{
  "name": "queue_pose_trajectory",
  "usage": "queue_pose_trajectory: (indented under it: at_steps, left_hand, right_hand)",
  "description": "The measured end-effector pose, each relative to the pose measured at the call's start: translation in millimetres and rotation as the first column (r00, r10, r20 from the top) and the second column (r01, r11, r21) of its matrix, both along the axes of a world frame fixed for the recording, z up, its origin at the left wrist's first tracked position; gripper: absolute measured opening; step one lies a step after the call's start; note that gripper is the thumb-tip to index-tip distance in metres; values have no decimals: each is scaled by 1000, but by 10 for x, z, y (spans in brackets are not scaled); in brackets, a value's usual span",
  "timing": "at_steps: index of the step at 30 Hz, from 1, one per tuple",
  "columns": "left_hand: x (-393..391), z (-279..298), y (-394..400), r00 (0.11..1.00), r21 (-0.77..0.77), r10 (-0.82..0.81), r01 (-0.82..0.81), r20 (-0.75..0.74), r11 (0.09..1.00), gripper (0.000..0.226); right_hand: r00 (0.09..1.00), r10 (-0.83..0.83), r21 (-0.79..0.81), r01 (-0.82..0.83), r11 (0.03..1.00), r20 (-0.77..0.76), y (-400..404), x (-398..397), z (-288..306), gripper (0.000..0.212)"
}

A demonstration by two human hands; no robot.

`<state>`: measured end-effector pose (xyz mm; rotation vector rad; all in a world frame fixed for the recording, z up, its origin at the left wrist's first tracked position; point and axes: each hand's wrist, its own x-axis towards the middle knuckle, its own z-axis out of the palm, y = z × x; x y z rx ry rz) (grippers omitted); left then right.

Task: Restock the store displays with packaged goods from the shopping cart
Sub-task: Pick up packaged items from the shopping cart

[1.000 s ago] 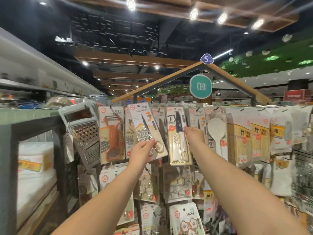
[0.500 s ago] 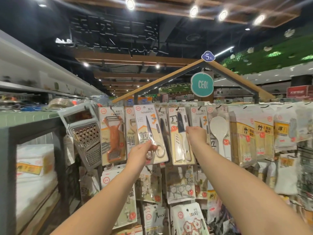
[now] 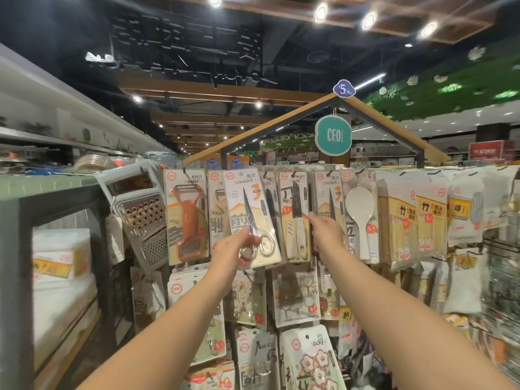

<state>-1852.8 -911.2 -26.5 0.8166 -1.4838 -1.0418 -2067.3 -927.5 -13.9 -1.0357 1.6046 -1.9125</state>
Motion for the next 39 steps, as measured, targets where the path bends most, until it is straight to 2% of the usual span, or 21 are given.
queue_pose_trajectory:
  at_steps: [2, 5, 9, 13, 18, 21, 24, 27, 29, 32, 34, 37, 39]
  left_hand:
    - [-11, -9, 40, 1000, 7, -10, 10, -23, 1000, 46]
    - [-54, -46, 77, 997, 34, -58, 60, -52, 998, 53]
    - [-140, -161, 101, 989, 47, -149, 150, -23, 988, 61]
    - [-201, -240, 166, 975, 23, -220, 220, 11, 975, 48]
    - [-274, -250, 191, 946, 112, -312, 321, -89, 941, 18]
    - [-321, -259, 154, 939, 140, -334, 343, -80, 929, 24]
    - [-414, -209, 134, 930, 151, -359, 368, -85, 917, 37]
    - [-504, -63, 83, 929, 142, -324, 350, -179, 926, 55]
    - [-538, 34, 19, 929, 143, -291, 328, -230, 934, 52]
    - [-584, 148, -20, 946, 121, -279, 301, -167, 946, 32]
    - [-635, 171, -3, 943, 123, -309, 323, -126, 938, 24]
    - [-728, 112, 42, 924, 187, -383, 377, -3, 907, 33]
    - [-786, 49, 65, 903, 219, -420, 393, 91, 893, 36]
  right_hand:
    - [982, 182, 35, -184, 982, 56, 75, 50, -63, 30]
    - [903, 419, 80, -426, 901, 92, 204, 171, -151, 26]
    - [880, 460, 47, -467, 883, 117, 309, 301, -212, 27]
    - [925, 370, 77, -376, 923, 80, 406, 261, -284, 23]
    - [986, 160, 140, -163, 977, 35, 468, 44, -429, 33]
    - [996, 89, 153, -91, 984, 23, 517, -118, -492, 46]
    - [996, 77, 166, -69, 984, -40, 652, -213, -503, 36]
    - [982, 154, 169, -135, 976, -106, 765, -249, -521, 36]
    - [973, 179, 181, -152, 972, -144, 819, -262, -545, 31]
    - [975, 179, 192, -152, 970, -132, 823, -314, -633, 22]
    - [983, 159, 182, -141, 973, -92, 800, -339, -674, 31]
    - [996, 79, 171, -71, 983, -43, 770, -369, -657, 20]
    - [1000, 15, 141, -14, 990, -10, 752, -395, -593, 21]
